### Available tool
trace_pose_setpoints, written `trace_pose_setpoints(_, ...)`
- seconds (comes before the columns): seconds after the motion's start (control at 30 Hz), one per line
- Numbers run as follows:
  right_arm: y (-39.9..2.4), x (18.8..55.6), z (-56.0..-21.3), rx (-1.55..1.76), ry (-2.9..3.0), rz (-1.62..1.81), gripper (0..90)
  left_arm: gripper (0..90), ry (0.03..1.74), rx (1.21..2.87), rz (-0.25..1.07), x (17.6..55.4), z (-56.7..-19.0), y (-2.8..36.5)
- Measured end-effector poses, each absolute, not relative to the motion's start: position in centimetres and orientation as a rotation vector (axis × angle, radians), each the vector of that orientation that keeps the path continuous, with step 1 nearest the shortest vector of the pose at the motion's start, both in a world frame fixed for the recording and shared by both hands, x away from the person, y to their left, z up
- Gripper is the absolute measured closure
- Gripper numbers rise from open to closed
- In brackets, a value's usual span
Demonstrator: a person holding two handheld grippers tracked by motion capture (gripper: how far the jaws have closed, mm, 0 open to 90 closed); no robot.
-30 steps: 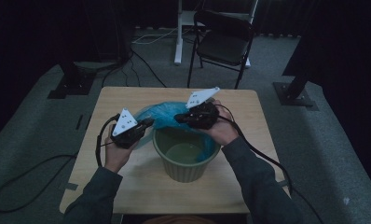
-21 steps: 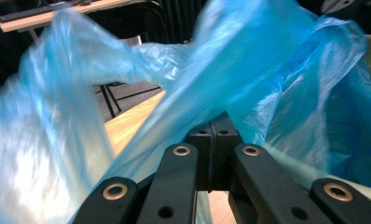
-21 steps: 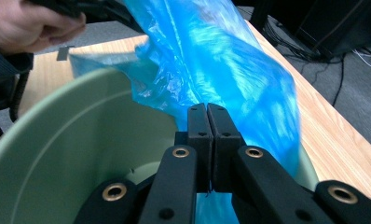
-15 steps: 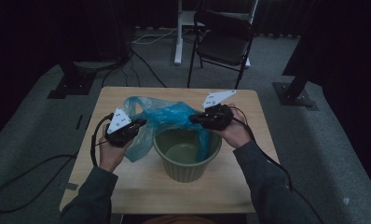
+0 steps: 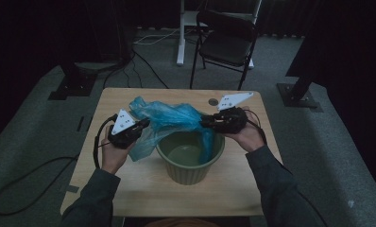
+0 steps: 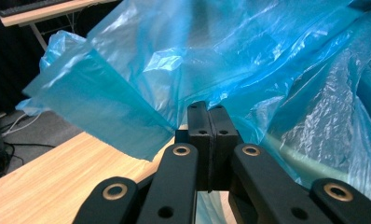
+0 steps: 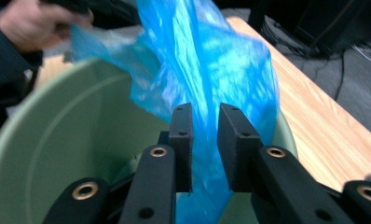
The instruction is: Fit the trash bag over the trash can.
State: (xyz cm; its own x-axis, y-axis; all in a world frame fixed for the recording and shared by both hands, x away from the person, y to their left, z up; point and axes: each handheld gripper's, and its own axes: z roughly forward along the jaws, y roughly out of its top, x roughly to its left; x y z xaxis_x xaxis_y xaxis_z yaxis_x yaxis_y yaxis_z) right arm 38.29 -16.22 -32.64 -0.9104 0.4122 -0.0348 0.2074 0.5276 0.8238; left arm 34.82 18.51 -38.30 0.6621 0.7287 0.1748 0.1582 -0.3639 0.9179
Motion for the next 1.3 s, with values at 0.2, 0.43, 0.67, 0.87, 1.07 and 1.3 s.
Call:
trace_pose_setpoints(0.2, -15.3, 38.2, -31.1, 0.478, 2.521, 1.373, 72.1, 90.0, 0.692, 1.880, 0.717, 34.8, -38.3, 18.2)
trace_pose_setpoints(0.43, -13.4, 38.5, -30.5, 0.439, 2.524, 1.371, 71.0, 89.8, 0.673, 1.889, 0.718, 34.7, -38.2, 17.9)
trace_pose_setpoints(0.67, -10.3, 39.4, -29.8, 0.404, 2.540, 1.359, 64.7, 89.7, 0.641, 1.896, 0.714, 34.5, -38.1, 17.1)
trace_pose_setpoints(0.87, -7.8, 39.8, -30.3, 0.379, 2.605, 1.272, 68.4, 88.2, 0.616, 1.906, 0.713, 34.3, -38.0, 16.8)
trace_pose_setpoints(1.07, -7.8, 40.3, -30.5, 0.454, 2.580, 1.202, 89.0, 82.4, 0.621, 1.902, 0.714, 34.1, -38.1, 17.0)
trace_pose_setpoints(1.3, -8.9, 40.7, -30.1, 0.506, 2.541, 1.220, 79.2, 80.9, 0.618, 1.895, 0.711, 34.1, -38.1, 16.9)
